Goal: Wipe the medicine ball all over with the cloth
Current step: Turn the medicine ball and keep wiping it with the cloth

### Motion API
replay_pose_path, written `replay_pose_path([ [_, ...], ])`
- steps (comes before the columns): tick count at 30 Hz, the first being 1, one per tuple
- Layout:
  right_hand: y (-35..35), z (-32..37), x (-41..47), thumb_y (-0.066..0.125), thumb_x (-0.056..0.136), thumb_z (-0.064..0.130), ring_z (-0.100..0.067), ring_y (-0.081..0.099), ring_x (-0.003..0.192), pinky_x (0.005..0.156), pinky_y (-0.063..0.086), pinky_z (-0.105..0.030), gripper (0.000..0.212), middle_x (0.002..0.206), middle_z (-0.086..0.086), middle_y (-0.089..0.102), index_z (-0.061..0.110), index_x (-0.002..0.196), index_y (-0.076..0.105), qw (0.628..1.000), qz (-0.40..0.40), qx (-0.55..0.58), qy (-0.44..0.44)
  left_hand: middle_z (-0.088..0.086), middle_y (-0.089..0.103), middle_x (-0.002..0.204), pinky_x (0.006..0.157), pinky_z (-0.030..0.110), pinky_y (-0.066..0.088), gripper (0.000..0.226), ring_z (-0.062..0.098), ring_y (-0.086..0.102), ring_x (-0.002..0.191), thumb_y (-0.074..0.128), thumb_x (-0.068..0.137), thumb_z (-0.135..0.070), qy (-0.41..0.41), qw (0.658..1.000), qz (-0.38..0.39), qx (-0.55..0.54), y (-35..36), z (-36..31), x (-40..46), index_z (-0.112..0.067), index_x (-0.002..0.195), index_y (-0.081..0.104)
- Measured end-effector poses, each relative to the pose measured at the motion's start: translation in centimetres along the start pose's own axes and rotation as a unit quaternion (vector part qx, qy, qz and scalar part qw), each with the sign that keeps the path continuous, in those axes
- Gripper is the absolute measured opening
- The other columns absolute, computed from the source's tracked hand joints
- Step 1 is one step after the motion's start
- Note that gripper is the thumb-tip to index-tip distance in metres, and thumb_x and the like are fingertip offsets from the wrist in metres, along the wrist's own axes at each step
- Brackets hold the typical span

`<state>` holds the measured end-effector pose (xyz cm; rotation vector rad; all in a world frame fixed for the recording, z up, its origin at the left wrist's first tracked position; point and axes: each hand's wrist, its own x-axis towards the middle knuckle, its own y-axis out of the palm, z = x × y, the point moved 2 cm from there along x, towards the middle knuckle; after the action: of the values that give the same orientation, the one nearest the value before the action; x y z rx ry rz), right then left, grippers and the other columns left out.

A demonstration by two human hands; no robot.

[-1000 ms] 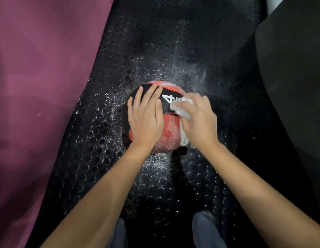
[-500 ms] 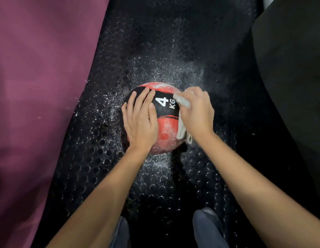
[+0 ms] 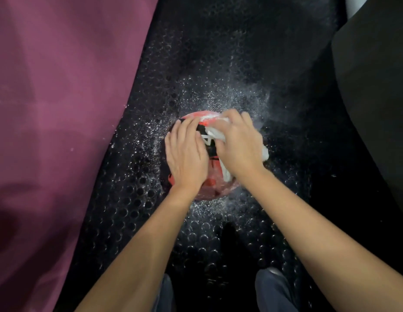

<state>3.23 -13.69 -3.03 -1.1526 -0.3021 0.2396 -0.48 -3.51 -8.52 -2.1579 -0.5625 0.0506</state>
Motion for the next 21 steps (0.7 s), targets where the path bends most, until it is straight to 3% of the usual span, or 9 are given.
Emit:
replay_pose_path([
  [3,0.2,0.0,0.5,0.057,0.085,0.007,-0.027,0.048,0.101,0.061,0.039,-0.032,0.029,0.112,-0.002,0.058,0.023,0.105,0.07,0.999,0.019,-0.011,-0.028,-0.002,0.054,0.139,0.113,0.046,0.028,0.052,0.022,0.043,0.134,0.021,0.097,-0.026,0.003,1.0,-0.006,-0.005,0.3,-0.3,0.3,-0.014,0.133,0.056],
  [8,-0.2,-4.2,-2.4,0.06,0.087,0.013,-0.02,0.048,0.104,0.068,0.039,-0.03,0.025,0.114,0.005,0.059,0.028,0.104,0.072,0.992,-0.024,0.079,0.096,-0.001,0.057,0.136,0.113,0.043,0.029,0.05,0.022,0.045,0.132,0.023,0.097,-0.025,0.004,1.0,-0.013,-0.013,0.2,-0.4,0.5,-0.014,0.131,0.058],
  [13,0.6,-0.4,-0.6,0.06,0.08,0.004,-0.026,0.052,0.094,0.056,0.032,-0.027,0.027,0.106,-0.002,0.062,0.022,0.097,0.073,0.999,-0.029,0.023,0.001,0.001,0.055,0.138,0.114,0.045,0.027,0.05,0.024,0.043,0.134,0.023,0.097,-0.025,0.016,1.0,-0.006,-0.002,0.3,-0.6,-0.2,-0.013,0.132,0.057],
  [19,0.1,-4.5,-2.7,0.06,0.087,0.012,-0.02,0.048,0.103,0.067,0.033,-0.027,0.027,0.114,0.006,0.059,0.029,0.106,0.071,0.992,-0.035,0.066,0.105,-0.003,0.055,0.137,0.112,0.045,0.03,0.05,0.021,0.045,0.132,0.022,0.097,-0.025,0.007,1.0,-0.012,-0.019,0.2,-0.2,0.3,-0.016,0.132,0.057],
  [21,0.4,-2.9,-2.1,0.059,0.086,0.009,-0.021,0.048,0.104,0.066,0.031,-0.026,0.028,0.113,0.004,0.059,0.026,0.105,0.071,0.993,-0.038,0.059,0.092,-0.003,0.055,0.137,0.111,0.046,0.031,0.05,0.022,0.045,0.132,0.022,0.097,-0.024,0.008,1.0,-0.013,-0.012,0.3,-0.3,0.1,-0.015,0.132,0.057],
])
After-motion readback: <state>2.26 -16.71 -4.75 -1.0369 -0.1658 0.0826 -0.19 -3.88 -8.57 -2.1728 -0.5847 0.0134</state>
